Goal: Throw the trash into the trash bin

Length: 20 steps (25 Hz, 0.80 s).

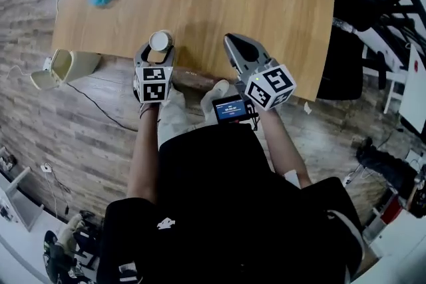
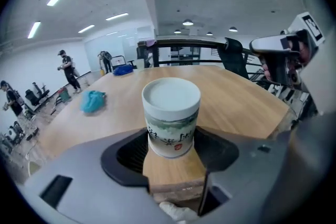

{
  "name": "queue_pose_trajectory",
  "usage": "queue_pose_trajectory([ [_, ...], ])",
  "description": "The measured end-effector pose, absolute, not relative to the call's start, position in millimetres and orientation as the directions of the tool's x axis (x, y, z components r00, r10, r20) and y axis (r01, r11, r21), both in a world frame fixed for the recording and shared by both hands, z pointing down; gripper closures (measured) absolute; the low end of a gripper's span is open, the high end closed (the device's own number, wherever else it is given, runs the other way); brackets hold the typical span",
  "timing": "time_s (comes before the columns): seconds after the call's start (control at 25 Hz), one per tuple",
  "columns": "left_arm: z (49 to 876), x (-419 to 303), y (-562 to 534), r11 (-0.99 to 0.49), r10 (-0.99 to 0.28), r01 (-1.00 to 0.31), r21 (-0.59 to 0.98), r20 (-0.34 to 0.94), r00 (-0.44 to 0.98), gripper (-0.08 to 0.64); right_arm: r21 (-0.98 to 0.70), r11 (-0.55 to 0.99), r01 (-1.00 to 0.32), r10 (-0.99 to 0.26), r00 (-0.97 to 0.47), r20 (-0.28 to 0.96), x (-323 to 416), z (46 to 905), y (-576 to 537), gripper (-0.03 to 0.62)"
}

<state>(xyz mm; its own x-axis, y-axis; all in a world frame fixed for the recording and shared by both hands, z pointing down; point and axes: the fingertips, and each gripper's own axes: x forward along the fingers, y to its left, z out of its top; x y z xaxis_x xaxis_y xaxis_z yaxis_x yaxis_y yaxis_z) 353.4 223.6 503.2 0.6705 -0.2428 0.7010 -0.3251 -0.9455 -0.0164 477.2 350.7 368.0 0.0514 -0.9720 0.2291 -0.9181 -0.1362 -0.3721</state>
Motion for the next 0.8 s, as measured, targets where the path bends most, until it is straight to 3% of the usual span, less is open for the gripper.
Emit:
queue_pose_trajectory([
  [0.56,497.4,174.3,87.7,-0.818,-0.417,-0.574,0.022,0.666,0.619,0.276,-0.307,0.289,-0.907,-0.907,-0.362,0.216,277.3,357.0,165.8,0.594],
  [0.8,500.5,71.7,27.5,-0.727,-0.498,-0.686,0.034,0.662,0.561,0.276,-0.320,0.382,-0.867,-0.859,-0.461,0.224,185.7,360.8,72.9,0.594],
])
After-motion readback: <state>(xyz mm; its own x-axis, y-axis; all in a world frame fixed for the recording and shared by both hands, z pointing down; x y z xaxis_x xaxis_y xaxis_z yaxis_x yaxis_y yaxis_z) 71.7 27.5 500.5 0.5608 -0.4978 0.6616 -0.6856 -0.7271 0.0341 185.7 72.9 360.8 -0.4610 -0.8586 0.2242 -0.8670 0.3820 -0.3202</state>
